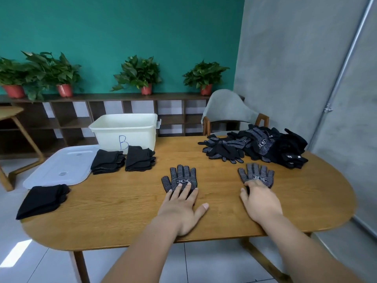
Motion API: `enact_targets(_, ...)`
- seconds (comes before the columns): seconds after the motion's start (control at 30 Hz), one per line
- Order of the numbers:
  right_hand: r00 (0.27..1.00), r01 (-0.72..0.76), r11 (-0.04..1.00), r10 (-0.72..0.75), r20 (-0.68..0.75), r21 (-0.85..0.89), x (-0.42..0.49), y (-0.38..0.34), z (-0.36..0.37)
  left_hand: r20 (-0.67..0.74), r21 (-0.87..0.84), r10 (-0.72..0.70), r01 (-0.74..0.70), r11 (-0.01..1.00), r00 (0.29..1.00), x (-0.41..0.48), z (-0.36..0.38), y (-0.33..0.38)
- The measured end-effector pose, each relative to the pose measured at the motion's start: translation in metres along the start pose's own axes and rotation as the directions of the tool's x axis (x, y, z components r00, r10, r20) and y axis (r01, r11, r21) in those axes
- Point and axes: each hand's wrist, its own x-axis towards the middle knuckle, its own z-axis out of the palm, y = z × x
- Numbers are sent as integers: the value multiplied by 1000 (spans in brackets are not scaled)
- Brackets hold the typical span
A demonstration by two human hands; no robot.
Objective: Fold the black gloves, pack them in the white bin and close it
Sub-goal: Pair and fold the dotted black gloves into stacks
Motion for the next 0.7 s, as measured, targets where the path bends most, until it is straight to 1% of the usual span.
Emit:
enact_targets(0.1, 999, 8, 1000, -7, 51, -25, 15, 27, -6, -17, -14, 2, -2, 1000, 1000, 8, -1, -5)
enact_targets(0.17, 996, 69, 997, -66, 52, -47, 24, 30, -8, -85, -9, 11, -12, 1000, 996, 10, 4, -7)
enact_targets(0.3, 974, 214, 973, -205, 95, -92, 46, 3, -6, -251, -14, 29, -34, 999, 968, 8, 15, -7)
enact_targets(0.37, 964, 240, 966, -225, 144, -94, 59, -15, 1, -292, -24, 34, -43, 999, 956, 8, 17, -6)
enact_targets(0.47, 966, 201, 975, -181, 187, -97, 85, -37, 19, -315, -38, 28, -42, 998, 949, 9, 18, -7)
enact_targets(0.6, 973, 128, 984, -101, 208, -121, 113, -46, 40, -320, -51, 36, -55, 997, 947, 10, 18, -7)
enact_targets(0.7, 978, 52, 996, -38, 203, -67, 119, -46, 50, -315, -65, 39, -63, 996, 948, 12, 18, -8)
